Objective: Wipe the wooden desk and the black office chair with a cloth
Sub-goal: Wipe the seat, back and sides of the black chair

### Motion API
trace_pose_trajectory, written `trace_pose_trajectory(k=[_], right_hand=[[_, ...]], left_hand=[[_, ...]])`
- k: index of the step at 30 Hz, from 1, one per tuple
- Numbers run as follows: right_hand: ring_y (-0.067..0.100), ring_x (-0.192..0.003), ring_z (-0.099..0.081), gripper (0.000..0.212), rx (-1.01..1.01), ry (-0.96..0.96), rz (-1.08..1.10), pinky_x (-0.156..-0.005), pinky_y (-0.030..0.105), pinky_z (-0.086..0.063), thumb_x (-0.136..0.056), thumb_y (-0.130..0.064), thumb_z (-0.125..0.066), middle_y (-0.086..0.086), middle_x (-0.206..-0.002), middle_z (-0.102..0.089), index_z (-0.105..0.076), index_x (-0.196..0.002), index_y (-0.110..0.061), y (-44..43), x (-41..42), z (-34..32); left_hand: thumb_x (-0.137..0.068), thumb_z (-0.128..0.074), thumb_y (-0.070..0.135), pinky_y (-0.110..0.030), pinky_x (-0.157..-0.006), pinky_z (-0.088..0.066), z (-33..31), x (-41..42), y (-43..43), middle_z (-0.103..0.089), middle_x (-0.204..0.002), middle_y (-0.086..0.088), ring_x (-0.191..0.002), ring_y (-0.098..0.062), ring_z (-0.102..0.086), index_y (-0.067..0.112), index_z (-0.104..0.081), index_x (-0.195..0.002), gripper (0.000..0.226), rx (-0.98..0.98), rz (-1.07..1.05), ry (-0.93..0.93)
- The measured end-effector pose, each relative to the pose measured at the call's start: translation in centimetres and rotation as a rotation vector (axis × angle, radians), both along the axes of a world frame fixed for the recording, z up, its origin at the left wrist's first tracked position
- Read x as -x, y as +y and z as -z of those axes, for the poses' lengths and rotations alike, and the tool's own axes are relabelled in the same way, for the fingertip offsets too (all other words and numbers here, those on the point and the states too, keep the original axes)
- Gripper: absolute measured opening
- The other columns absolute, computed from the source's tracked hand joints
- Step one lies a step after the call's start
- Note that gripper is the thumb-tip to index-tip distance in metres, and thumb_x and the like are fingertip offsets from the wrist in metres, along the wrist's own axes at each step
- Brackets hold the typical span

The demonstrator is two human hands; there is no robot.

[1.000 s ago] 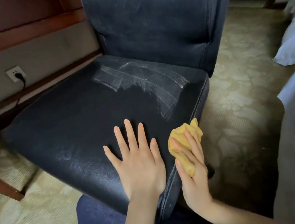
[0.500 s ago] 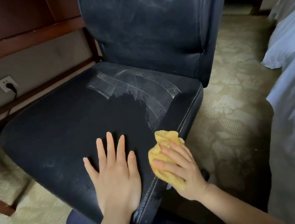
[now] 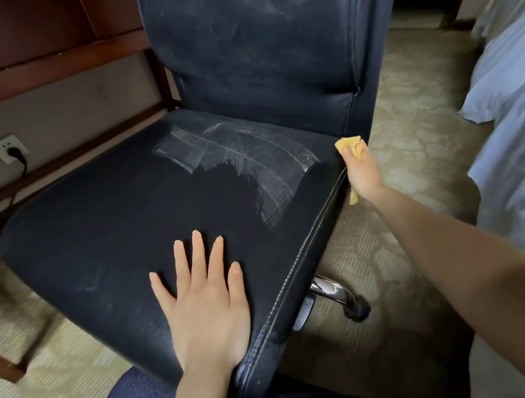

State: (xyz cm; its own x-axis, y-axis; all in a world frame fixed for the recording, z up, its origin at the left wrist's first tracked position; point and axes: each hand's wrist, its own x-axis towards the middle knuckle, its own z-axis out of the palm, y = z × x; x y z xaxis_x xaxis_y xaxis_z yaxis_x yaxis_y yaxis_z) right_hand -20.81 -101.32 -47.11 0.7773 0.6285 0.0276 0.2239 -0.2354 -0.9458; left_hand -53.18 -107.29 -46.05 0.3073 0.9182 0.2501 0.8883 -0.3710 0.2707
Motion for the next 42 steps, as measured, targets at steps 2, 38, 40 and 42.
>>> trace_pose_trajectory(k=[2,38,40,42], right_hand=[[0.025,-0.133,-0.039,0.053,-0.008,0.127,0.036,-0.113,0.039,-0.028,-0.100,-0.037,-0.040,0.007,-0.147,-0.039,-0.031,-0.147,-0.014,0.9,-0.7,-0.7],[0.026,-0.135,-0.040,0.039,-0.513,-2.048,-1.191,-0.116,0.049,-0.018,-0.088,-0.019,-0.046,-0.004,-0.141,-0.049,-0.063,-0.122,-0.026,-8.1,28.5,2.8],[0.027,-0.137,-0.034,0.046,-0.390,-2.202,-1.217,-0.116,0.052,-0.012,-0.085,-0.024,-0.040,-0.003,-0.144,-0.045,-0.060,-0.127,-0.025,-8.0,30.5,2.1],[0.030,-0.140,-0.026,0.047,-0.303,-2.318,-1.232,-0.115,0.053,-0.009,-0.087,-0.029,-0.043,-0.001,-0.148,-0.038,-0.055,-0.132,-0.023,-7.9,32.0,1.9]], left_hand=[[-0.096,-0.007,0.045,-0.044,-0.113,0.017,0.1,0.0,0.0,-0.001,-0.159,0.011,-0.145,-0.011,0.014,0.036,-0.016,-0.148,0.054,0.003,0.001,-0.010],[-0.097,0.001,0.055,-0.032,-0.111,0.024,-3.0,8.2,6.6,-0.015,-0.153,0.026,-0.139,0.011,0.006,0.047,-0.044,-0.133,0.058,0.748,0.202,-0.494],[-0.095,-0.001,0.058,-0.035,-0.112,0.022,-2.8,8.5,6.9,-0.014,-0.153,0.026,-0.139,0.011,0.006,0.050,-0.044,-0.131,0.057,0.753,0.197,-0.490],[-0.092,-0.001,0.063,-0.039,-0.113,0.020,-2.6,9.0,7.2,-0.012,-0.154,0.025,-0.140,0.009,0.009,0.056,-0.044,-0.128,0.056,0.753,0.172,-0.487]])
